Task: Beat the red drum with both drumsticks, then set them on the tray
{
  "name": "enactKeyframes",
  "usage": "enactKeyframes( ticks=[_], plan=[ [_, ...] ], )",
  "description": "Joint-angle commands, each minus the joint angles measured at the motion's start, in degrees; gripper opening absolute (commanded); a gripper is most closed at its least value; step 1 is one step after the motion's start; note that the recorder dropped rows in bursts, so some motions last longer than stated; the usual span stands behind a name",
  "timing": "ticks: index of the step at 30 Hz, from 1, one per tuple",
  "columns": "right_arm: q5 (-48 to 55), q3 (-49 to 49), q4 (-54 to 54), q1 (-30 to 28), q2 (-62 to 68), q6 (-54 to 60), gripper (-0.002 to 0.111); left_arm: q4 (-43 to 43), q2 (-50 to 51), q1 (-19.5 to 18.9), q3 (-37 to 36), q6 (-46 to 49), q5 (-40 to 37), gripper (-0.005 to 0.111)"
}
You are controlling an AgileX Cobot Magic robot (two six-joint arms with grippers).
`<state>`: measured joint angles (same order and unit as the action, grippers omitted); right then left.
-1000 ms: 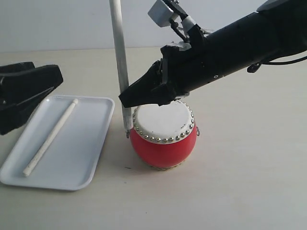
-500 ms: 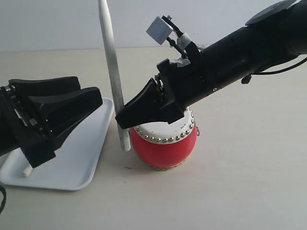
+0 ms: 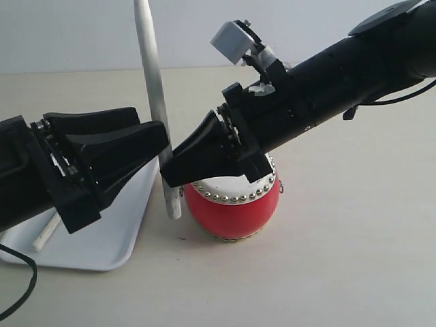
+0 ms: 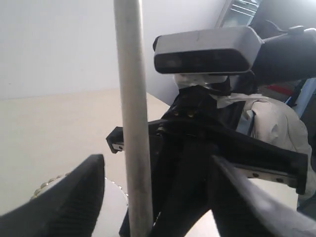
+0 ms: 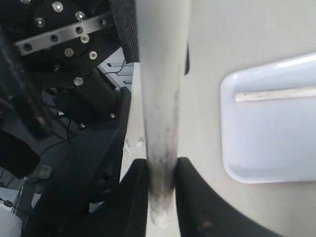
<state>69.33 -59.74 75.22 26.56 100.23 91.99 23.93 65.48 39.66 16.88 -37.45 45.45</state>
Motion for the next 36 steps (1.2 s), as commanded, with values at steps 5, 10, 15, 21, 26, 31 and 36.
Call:
enactKeyframes(
  ticks=[5,10,15,21,26,31,36],
  plan=[
    [0.63,0.0,0.7,0.09,0.37,3.22,0.0,-0.79,3.59,0.4,0.59,-1.14,1.85,0.059],
    [0.63,0.0,0.7,0.09,1.64,3.22,0.0,-0.01,4.51,0.4,1.49,-2.01,2.46,0.059],
    [0.63,0.0,1.11,0.09,3.05,3.92,0.0,0.98,4.51,0.4,1.74,-2.01,2.57,0.059],
    [0.63,0.0,1.34,0.09,3.12,4.18,0.0,1.09,4.51,0.4,1.74,-2.01,0.36,0.059],
    [0.63,0.0,1.45,0.09,3.13,4.18,0.0,1.34,4.51,0.4,1.74,-2.89,-0.07,0.059],
    [0.63,0.0,1.43,0.09,3.13,4.28,0.0,2.44,4.51,0.4,1.74,-3.72,-2.5,0.059],
    [0.63,0.0,1.43,0.09,3.13,5.34,0.0,2.44,4.51,0.4,1.74,-3.72,-2.81,0.059]
  ],
)
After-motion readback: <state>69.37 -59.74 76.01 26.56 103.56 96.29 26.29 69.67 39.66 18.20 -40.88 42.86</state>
